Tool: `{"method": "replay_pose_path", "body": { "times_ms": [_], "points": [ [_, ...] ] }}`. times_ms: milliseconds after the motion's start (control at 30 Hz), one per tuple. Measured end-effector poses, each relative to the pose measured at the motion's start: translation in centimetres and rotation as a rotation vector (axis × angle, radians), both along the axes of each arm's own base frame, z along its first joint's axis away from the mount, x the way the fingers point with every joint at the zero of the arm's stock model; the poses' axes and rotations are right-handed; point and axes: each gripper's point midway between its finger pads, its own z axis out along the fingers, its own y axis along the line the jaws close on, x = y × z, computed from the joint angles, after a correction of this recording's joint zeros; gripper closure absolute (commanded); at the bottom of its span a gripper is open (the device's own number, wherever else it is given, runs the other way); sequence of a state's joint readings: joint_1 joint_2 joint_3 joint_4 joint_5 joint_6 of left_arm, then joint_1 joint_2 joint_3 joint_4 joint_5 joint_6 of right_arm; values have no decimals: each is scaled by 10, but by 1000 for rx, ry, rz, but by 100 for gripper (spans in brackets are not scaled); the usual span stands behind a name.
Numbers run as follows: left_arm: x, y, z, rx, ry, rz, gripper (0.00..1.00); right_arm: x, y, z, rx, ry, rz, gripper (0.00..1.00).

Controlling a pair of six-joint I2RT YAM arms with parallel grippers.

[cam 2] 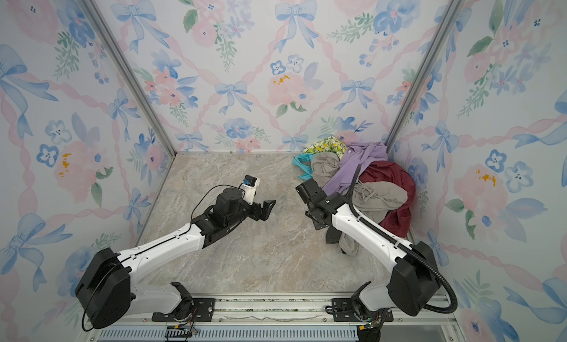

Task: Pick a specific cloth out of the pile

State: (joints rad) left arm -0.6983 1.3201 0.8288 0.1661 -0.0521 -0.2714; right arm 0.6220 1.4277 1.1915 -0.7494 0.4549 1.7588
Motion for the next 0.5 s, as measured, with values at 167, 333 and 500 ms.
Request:
{"method": "replay_pose_path", "body": {
  "times_ms": [167,333,500],
  "points": [
    [-3,-3,0,-8,7,-14,5,18,-40,14,-67,-19,-54,1],
    [-15,-17,0,-14,11,-57,6,30,-93,28,-137,13,-96,6],
    [-33,-38,-1,-13,15,-123,6,56,-144,48,-137,-4,-104,11]
  ]
}}
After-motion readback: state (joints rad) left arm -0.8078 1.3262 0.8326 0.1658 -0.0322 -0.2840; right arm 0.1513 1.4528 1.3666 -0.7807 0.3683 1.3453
